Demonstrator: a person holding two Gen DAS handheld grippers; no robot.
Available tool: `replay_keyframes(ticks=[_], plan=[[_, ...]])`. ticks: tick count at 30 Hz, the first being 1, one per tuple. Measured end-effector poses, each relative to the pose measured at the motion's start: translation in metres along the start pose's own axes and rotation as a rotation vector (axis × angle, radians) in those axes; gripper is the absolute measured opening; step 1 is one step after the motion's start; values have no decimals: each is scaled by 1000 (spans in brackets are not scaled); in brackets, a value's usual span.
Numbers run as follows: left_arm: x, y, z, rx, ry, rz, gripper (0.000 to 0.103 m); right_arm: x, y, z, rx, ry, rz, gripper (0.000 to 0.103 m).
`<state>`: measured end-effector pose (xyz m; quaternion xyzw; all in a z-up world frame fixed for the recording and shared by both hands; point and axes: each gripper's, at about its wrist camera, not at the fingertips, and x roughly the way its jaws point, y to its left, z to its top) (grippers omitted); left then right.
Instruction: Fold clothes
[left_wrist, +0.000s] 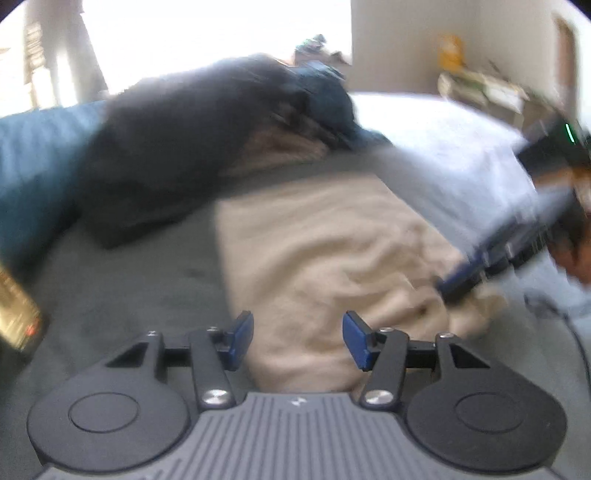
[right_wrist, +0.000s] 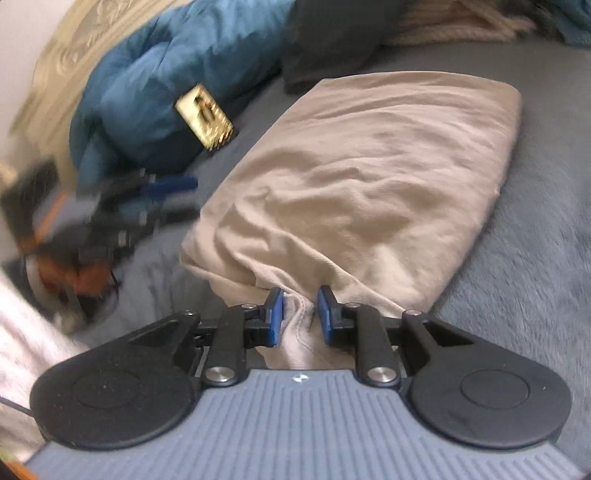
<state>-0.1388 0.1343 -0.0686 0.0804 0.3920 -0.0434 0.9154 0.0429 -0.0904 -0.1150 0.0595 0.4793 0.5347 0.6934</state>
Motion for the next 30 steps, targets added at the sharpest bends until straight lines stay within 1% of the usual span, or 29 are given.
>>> replay_keyframes(ticks=[1,2,5,8,11,14,16,17,20,22,24,25,27,30], plan=[[8,-6,-5,27,26,10,55,-1,1,-3,-4,-7,-4,18],[13,-8,-9,33,32,17,55,-1,6,-6,-29,-11,-16,18],[18,-9,-19,15,18,28,57,-1,15,-5,-79,-19,-52,18],[16,-7,-21,7,18,30,57,-6,27,-4,-130,-21,-87,19],[14,-6,-21,11,22,35,57,-13,42,-3,-220,-34,-123,19],[9,-7,-14,22,22,60,56,-4,44,-8,-267,-6,-170,19],[-1,-8,-8,30,-4,87,54,1,42,-10,-256,-12,-177,19],[-6,-10,-6,30,-24,80,54,2,39,-10,-233,-18,-172,19],[-17,-20,0,39,-75,39,54,1,32,-7,-169,-26,-150,18],[-11,-34,3,58,-90,12,54,2,30,-5,-140,-30,-147,18],[-1,-50,4,104,-106,-13,54,2,29,-5,-116,-34,-147,18],[4,-57,4,127,-110,-25,54,2,29,-5,-102,-36,-147,18],[19,-62,-1,146,-83,-36,54,-1,30,-5,-78,-41,-144,18],[26,-59,-6,110,-73,-43,55,-5,35,-5,-75,-45,-157,19]])
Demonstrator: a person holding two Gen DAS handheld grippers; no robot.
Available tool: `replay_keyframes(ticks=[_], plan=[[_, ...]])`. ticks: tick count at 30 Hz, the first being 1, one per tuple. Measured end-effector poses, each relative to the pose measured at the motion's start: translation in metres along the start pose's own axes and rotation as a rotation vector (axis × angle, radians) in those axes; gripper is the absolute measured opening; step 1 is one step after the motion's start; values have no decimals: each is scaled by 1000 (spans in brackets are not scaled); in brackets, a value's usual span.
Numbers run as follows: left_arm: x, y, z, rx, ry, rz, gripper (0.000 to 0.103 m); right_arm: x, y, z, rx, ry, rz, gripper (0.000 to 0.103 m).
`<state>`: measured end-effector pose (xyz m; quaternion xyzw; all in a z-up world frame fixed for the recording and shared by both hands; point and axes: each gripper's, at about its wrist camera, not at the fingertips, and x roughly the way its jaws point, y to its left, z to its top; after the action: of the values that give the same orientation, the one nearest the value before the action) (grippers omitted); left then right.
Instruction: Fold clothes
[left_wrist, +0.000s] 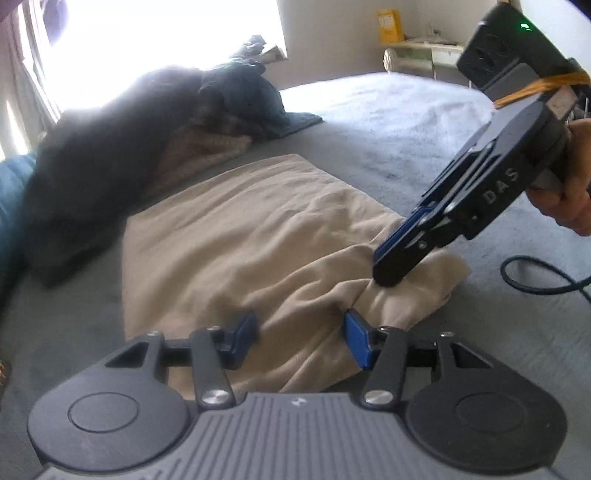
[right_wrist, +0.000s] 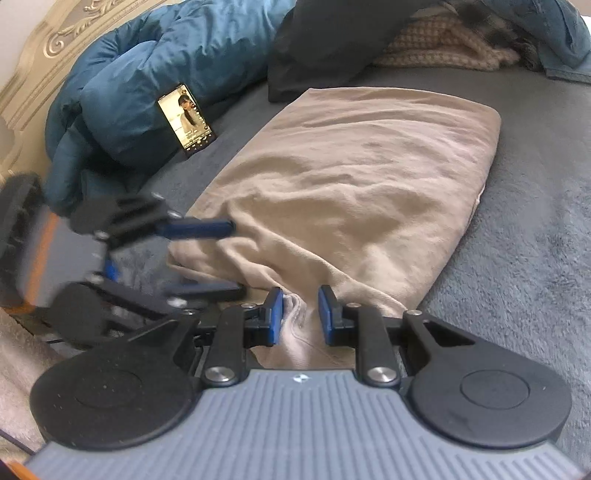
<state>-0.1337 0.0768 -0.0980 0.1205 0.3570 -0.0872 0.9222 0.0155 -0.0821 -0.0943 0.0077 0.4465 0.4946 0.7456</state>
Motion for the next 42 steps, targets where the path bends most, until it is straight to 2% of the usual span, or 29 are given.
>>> replay_keyframes(ticks=[3,7,10,14,22,25,32,36,39,42], plan=[[0,2,2,-35,6,-1,55,-12,14,4,-71,-37,-26,19],[0,2,1,-48,4,6,56,-20,27,9,-146,-97,-21,19],[0,4,0,-60,11,2,55,-2,25,4,-168,-34,-68,19],[-4,6,0,-61,6,20,55,10,17,-3,-112,-6,-92,19],[-26,24,-4,-137,-5,64,54,11,19,-5,-122,-3,-112,19],[-18,27,-15,-151,50,98,54,10,21,-5,-115,-4,-115,19],[-14,28,-21,-156,34,105,54,7,26,2,-129,-1,-120,19],[-14,29,-23,-162,32,104,54,-9,42,10,-212,-68,-100,20],[-13,29,-21,-160,32,103,54,-16,58,13,-304,-115,-47,20],[-14,28,-21,-160,33,101,54,-7,72,5,-411,-72,-49,20]])
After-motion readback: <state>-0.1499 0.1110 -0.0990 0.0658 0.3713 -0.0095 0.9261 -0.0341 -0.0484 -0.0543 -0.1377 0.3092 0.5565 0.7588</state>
